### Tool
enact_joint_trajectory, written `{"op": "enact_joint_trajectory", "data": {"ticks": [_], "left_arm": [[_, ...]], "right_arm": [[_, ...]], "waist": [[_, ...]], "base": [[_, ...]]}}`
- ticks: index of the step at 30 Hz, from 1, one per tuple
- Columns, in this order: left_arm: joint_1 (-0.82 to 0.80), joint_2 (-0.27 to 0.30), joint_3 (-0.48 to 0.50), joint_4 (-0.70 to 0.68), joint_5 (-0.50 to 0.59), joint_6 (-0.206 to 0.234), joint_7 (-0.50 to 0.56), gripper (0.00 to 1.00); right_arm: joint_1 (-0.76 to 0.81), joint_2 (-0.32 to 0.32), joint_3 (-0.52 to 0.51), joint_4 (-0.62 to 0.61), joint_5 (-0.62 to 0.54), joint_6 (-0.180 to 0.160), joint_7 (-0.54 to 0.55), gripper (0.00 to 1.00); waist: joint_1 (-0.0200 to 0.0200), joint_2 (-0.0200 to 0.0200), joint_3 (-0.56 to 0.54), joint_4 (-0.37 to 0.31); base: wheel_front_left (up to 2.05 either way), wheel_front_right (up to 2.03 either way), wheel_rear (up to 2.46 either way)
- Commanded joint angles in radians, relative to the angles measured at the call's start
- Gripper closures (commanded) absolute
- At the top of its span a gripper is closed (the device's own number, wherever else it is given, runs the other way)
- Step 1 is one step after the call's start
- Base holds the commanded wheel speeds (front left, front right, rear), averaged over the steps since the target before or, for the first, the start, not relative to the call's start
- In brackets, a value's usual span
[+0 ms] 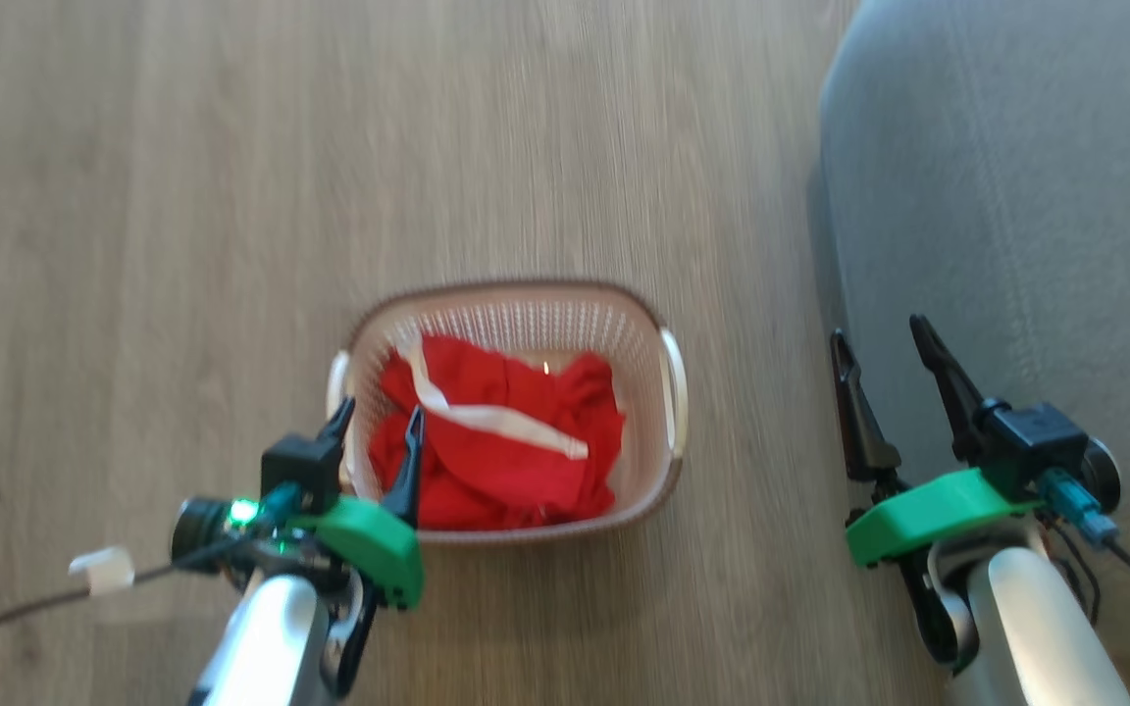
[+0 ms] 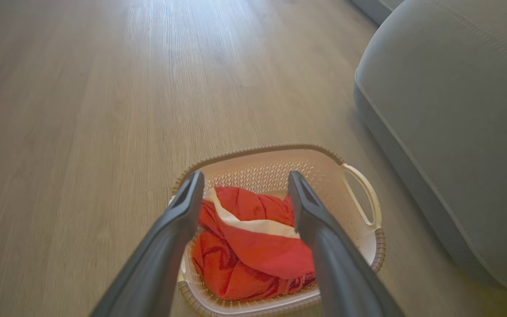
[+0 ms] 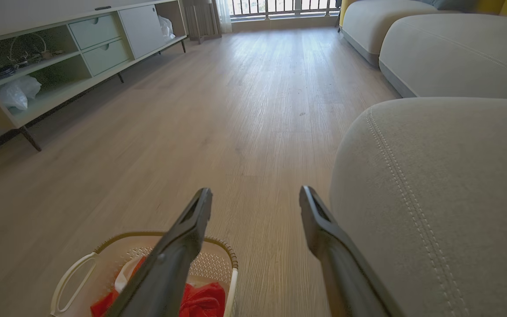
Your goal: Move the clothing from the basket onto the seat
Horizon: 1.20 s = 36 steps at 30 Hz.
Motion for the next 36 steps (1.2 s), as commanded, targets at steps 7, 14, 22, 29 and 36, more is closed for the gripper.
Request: {"op": "enact_joint_trajectory", "data": {"ticks": [7,14,22,29,36], "left_arm": [[-0.193,0.022,-0.016,0.187,0.122,-0.028,-0.014,0.0],[-0.348,0.049,-0.022,0.408,0.156,-0.016,-0.014,0.0],[-0.531,0.075,-0.035,0.631,0.172,0.003,-0.014,0.0],[-0.642,0.09,-0.016,0.73,0.145,0.01,0.028,0.0],[-0.748,0.111,-0.05,0.755,0.162,-0.026,0.073,0.0]], "right_arm": [[-0.058,-0.011,0.036,-0.049,-0.003,0.0,-0.01,0.0],[-0.097,-0.011,0.079,-0.077,0.023,0.0,-0.01,0.0],[-0.108,-0.011,0.136,-0.123,0.05,0.0,-0.01,0.0],[-0.117,-0.011,0.158,-0.158,0.072,0.0,-0.01,0.0],[-0.136,-0.011,0.187,-0.219,0.093,0.0,-0.01,0.0]], "waist": [[-0.0001,0.0,0.261,-0.062],[-0.0001,0.0,0.375,-0.115],[-0.0001,0.0,0.465,-0.171],[-0.0001,0.0,0.528,-0.194],[-0.0001,0.0,0.612,-0.212]], "base": [[0.0,0.0,0.0],[0.0,0.0,0.0],[0.0,0.0,0.0],[0.0,0.0,0.0],[0.0,0.0,0.0]]}}
